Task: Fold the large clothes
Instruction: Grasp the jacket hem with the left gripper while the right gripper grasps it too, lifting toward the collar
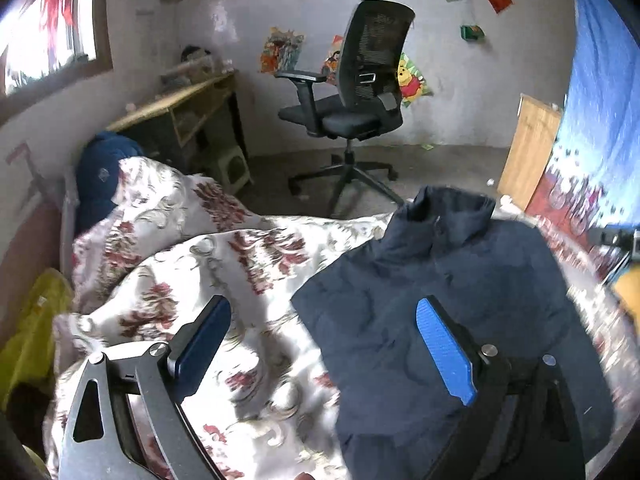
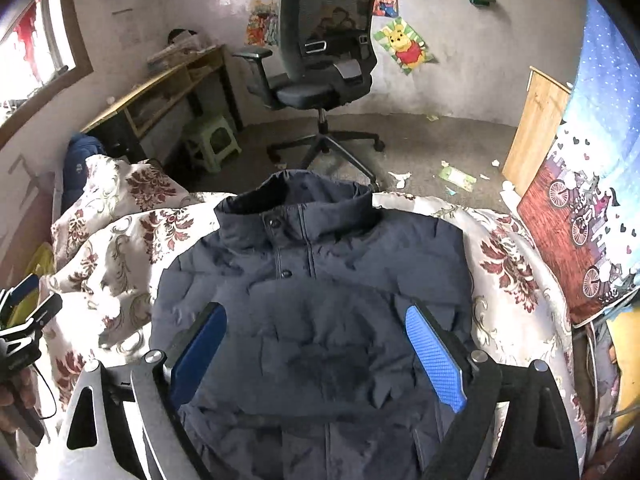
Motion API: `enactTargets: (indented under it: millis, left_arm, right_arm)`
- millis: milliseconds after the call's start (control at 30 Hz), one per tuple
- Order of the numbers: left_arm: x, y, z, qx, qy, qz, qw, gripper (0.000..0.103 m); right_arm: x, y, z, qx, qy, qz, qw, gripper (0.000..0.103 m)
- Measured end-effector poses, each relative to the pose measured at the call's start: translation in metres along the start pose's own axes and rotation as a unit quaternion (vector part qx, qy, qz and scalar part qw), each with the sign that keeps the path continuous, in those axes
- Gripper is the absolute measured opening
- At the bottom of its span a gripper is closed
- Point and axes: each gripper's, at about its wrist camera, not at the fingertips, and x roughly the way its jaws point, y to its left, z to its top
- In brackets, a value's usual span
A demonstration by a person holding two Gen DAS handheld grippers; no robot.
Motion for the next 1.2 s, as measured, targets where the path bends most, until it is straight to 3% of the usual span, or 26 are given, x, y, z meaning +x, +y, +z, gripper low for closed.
enactTargets:
  millis: [200, 300, 367, 500, 667, 767, 900, 1033, 1200]
  left_arm:
    - [0.026, -0.014, 0.037, -0.015, -0.021, -0.020, 0.9995, 0.091]
    - [0.050, -0.027, 0.051, -0.022, -0.012, -0.028, 0.9993, 0.091]
    - [0.073, -0.041, 0.057, -0.022, -0.003, -0.019, 0.9996, 0.091]
    - [0.112, -0.061, 0.065, -0.019, 0.005, 0.017, 0.9997, 0.091]
    - [0.156, -0.085, 0.068, -0.003, 0.010, 0.069, 0.9975, 0.091]
    - [0.181, -0.093, 0.066, 0.002, 0.022, 0.078, 0.9967, 0.091]
    - [0.209, -0.100, 0.062, 0.033, 0.025, 0.095, 0.9946, 0.091]
    - [0.226, -0.104, 0.058, 0.058, 0.022, 0.107, 0.9923, 0.091]
    - [0.242, -0.096, 0.059, 0.050, 0.025, 0.108, 0.9926, 0.091]
  right_arm:
    - [-0.008, -0.003, 0.043, -0.077, 0.002, -0.036, 0.996, 0.091]
    - [-0.002, -0.012, 0.054, -0.127, -0.020, -0.034, 0.991, 0.091]
    - [0.017, -0.025, 0.059, -0.142, -0.035, -0.020, 0.989, 0.091]
    - [0.079, -0.059, 0.069, -0.117, -0.039, 0.012, 0.992, 0.090]
    - [0.158, -0.089, 0.081, -0.082, -0.023, 0.058, 0.995, 0.068]
    - [0.184, -0.095, 0.085, -0.078, -0.021, 0.084, 0.993, 0.067]
    - [0.208, -0.088, 0.091, -0.111, -0.011, 0.080, 0.991, 0.067]
    - [0.228, -0.084, 0.098, -0.103, -0.005, 0.089, 0.991, 0.065]
    - [0.237, -0.074, 0.096, -0.118, -0.009, 0.083, 0.990, 0.041]
